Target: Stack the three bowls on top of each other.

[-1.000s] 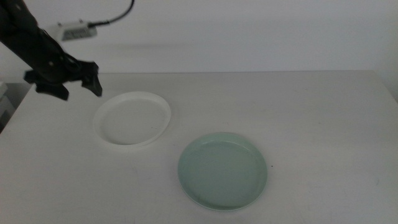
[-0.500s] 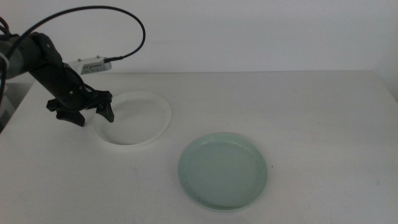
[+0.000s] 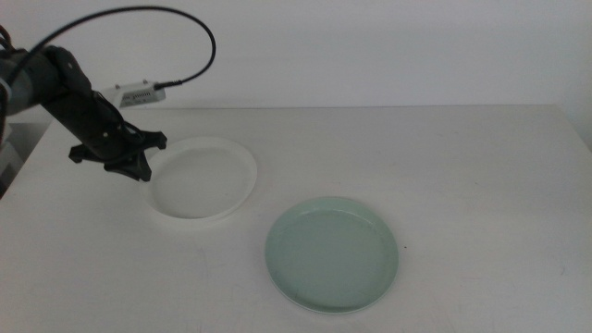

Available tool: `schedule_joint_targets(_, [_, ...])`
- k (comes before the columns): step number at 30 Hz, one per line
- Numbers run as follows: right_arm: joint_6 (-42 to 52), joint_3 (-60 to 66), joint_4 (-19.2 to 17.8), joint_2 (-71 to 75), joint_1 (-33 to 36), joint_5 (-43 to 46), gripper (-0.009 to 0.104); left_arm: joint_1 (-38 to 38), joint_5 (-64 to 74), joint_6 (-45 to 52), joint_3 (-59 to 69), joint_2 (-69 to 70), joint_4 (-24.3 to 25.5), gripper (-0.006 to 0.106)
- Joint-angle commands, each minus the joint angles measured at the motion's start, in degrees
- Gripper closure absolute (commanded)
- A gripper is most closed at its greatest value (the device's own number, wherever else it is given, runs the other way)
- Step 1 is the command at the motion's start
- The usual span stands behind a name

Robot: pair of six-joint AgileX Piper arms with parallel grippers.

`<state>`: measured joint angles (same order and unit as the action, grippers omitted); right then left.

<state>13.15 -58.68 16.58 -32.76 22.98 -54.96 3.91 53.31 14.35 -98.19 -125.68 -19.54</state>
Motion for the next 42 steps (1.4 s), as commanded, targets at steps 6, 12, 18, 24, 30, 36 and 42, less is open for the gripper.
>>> schedule_joint_targets(6, [0.7,-1.2,0.8,-0.5,0.1,3.6,0.04,0.1,0.5,-0.1,-0.4,13.6,-1.6,0.1])
schedule_joint_targets(12, [0.7,-1.2,0.8,-0.5,0.1,3.6,0.04,0.0,1.7,-0.1,5.9,22.9,-4.9,0.1])
schedule_joint_targets(18, [0.7,-1.2,0.8,-0.5,0.1,3.6,0.04,-2.7,2.7,-0.5,15.5,31.6,-10.4,0.1])
schedule_joint_targets(24, [0.7,-1.2,0.8,-0.5,0.1,3.6,0.04,-13.1,0.7,-5.9,21.1,34.1,-7.3,0.1])
schedule_joint_targets(30, [0.7,-1.2,0.8,-0.5,0.1,3.6,0.04,-23.7,-4.6,-12.1,22.4,32.4,-3.4,0.1])
schedule_joint_targets(36, [0.6,-1.2,0.8,-0.5,0.1,3.6,0.04,-29.7,-6.9,-15.9,22.4,29.4,-1.0,0.1])
schedule_joint_targets(42, [0.6,-1.2,0.8,-0.5,0.1,3.6,0.04,-31.4,-8.4,-16.5,22.4,25.3,-0.7,0.1])
